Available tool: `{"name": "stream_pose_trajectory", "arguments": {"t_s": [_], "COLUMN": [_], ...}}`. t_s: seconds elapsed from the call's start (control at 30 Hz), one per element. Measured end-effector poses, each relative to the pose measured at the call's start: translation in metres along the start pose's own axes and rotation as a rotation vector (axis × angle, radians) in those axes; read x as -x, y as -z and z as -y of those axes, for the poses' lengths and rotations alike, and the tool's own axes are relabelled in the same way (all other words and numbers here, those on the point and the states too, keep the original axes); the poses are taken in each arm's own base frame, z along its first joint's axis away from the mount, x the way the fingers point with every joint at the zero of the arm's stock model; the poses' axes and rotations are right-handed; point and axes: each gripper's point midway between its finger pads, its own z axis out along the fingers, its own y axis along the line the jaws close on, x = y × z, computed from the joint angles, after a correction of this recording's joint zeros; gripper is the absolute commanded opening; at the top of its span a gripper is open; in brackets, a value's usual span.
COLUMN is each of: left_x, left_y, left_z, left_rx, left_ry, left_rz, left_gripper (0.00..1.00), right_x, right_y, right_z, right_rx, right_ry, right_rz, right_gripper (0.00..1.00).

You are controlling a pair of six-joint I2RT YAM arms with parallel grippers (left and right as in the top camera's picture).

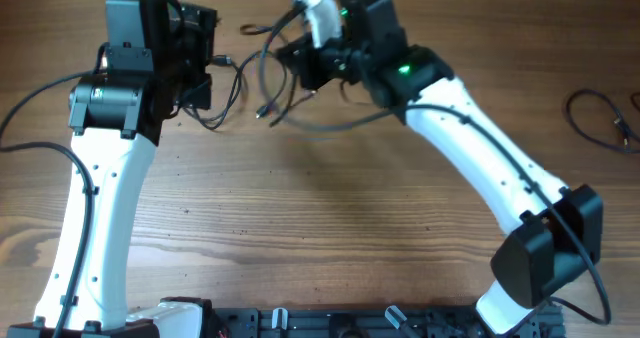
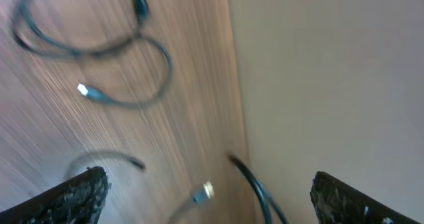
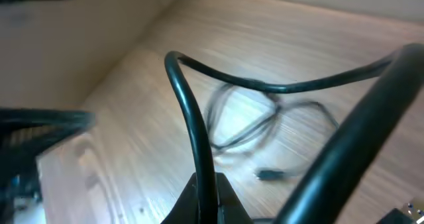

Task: Untangle cables
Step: 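Release the cables onto the table and withdraw the right arm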

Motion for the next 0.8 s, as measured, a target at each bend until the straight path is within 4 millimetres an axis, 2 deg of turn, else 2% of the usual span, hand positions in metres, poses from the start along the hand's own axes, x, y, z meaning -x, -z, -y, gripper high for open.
{"name": "stream_pose_trajectory", "arguments": {"t_s": [0.1,0.13,0.23,0.27,0.3,0.4,0.43,0.47,0.53,0.6,0.63,0.67,0.73,0.77,0.8], "left_x": [0.015,0.019,0.022,0.022,0.021,0.011,0.005,-0.001,-0.01,-0.024,-0.032,-0.037,-0.047,-0.052,-0.058], "left_y": [0.001,0.001,0.002,0.002,0.001,0.001,0.0,0.0,0.0,0.0,0.0,0.0,0.0,-0.002,-0.005], "left_z": [-0.007,-0.007,-0.007,-0.008,-0.009,-0.008,-0.008,-0.007,-0.006,-0.005,-0.004,-0.003,-0.001,0.003,0.004], "left_rx": [0.034,0.036,0.052,0.058,0.062,0.054,0.048,0.041,0.033,0.024,0.018,0.014,-0.001,-0.015,-0.021], "left_ry": [-0.036,-0.078,-0.248,-0.298,-0.337,-0.43,-0.452,-0.473,-0.497,-0.525,-0.54,-0.547,-0.564,-0.573,-0.583], "left_rz": [0.091,0.108,0.127,0.124,0.117,0.067,0.047,0.027,0.005,-0.02,-0.035,-0.045,-0.059,-0.064,-0.075], "left_gripper": [1.0,1.0,1.0,1.0,1.0,1.0,1.0,1.0,1.0,1.0,0.99,1.0,1.0,1.0,1.0], "right_x": [0.012,0.032,0.096,0.107,0.115,0.129,0.126,0.122,0.103,0.045,0.017,-0.013,-0.051,-0.068,-0.081], "right_y": [0.031,0.056,0.15,0.174,0.209,0.303,0.337,0.358,0.384,0.393,0.395,0.393,0.39,0.388,0.386], "right_z": [0.062,0.094,0.171,0.192,0.224,0.296,0.324,0.345,0.39,0.463,0.489,0.513,0.538,0.547,0.552], "right_rx": [-0.117,-0.175,-0.343,-0.398,-0.491,-0.747,-0.858,-0.937,-1.079,-1.21,-1.241,-1.258,-1.249,-1.231,-1.205], "right_ry": [-0.139,-0.177,-0.201,-0.199,-0.223,-0.244,-0.257,-0.258,-0.28,-0.39,-0.44,-0.494,-0.571,-0.629,-0.693], "right_rz": [0.014,0.073,0.3,0.363,0.441,0.654,0.716,0.752,0.776,0.709,0.671,0.625,0.572,0.565,0.567], "right_gripper": [0.04,0.04,0.04,0.04,0.04,0.04,0.04,0.04,0.05,0.04,0.06,0.2,0.75,0.95,1.0]}}
